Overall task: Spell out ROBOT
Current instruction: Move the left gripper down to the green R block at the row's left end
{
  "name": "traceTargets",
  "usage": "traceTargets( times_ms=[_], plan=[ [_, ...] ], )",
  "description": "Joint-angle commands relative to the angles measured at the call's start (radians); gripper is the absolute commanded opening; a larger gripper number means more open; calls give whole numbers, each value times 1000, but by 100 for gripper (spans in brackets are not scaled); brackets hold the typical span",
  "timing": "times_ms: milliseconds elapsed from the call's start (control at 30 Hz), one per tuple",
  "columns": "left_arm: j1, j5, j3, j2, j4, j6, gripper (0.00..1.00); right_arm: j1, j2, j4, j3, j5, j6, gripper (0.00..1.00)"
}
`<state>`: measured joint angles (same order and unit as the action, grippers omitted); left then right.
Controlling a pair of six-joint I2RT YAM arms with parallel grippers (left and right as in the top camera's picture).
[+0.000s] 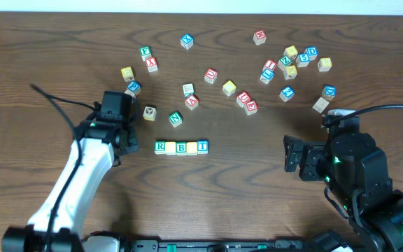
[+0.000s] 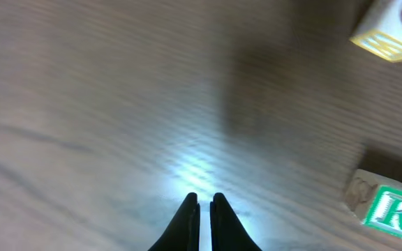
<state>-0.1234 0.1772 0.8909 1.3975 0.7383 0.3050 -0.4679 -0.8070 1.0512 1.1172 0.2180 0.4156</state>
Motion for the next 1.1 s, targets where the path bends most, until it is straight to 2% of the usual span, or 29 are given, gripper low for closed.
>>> traceTargets(
  times_ms=[0,133,200,433,800,1067],
  plan=[
    [5,-101,-5,64,-26,-51,8,4,2,2,1,15,-13,99],
    [5,-244,-5,122,-80,-123,7,4,2,2,1,15,-13,99],
    [5,-268,-5,137,-91,-126,7,4,2,2,1,15,-13,99],
    [4,-274,-15,169,-99,-137,8,4,2,2,1,15,-13,99],
    [4,-325,-128,170,-195,-141,7,4,2,2,1,15,-13,99],
    [4,-328,-130,170,-234,-145,8,5,2,2,1,15,-13,99]
  ],
)
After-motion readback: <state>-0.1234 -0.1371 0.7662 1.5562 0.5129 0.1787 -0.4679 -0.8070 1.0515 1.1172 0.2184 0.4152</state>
